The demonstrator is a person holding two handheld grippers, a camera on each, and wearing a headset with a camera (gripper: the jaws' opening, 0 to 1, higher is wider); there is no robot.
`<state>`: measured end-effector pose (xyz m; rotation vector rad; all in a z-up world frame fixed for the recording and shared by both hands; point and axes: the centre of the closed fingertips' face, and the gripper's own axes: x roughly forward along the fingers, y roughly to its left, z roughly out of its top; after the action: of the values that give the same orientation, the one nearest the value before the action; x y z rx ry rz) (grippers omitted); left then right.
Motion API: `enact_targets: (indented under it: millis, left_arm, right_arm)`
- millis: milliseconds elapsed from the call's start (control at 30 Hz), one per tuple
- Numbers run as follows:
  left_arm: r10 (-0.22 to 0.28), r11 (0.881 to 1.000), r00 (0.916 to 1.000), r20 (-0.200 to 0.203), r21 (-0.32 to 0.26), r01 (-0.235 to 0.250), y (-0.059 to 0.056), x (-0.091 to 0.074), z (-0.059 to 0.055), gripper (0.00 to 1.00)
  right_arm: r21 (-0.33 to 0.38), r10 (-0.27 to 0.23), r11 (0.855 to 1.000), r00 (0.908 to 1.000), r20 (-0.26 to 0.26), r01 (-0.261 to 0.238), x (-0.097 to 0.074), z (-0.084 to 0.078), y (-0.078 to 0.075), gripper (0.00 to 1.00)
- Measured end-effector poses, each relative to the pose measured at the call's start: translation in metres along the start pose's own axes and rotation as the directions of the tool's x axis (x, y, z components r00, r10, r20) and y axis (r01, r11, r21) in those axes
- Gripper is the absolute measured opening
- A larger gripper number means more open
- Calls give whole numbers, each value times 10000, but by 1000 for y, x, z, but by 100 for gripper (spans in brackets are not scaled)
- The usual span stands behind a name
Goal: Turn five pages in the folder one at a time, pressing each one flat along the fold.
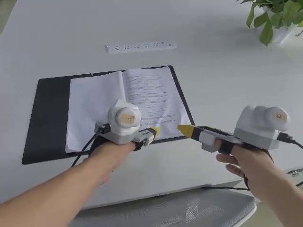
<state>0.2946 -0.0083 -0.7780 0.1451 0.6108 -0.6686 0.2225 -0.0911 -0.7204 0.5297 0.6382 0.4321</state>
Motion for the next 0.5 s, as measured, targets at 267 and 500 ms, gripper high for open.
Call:
enact_targets:
  millis: [267, 500]
  left_arm:
    - [144, 9995, 9989, 437, 267, -156, -12, 29, 9, 66]
    - [678, 9961, 9975, 197, 554, -688, -13, 46, 1, 73]
  right_arm:
    - [-26, -71, 10000, 9996, 265, 72, 5, 3, -14, 45]
    - [58, -149, 9999, 9993, 342, 147, 5, 3, -20, 43]
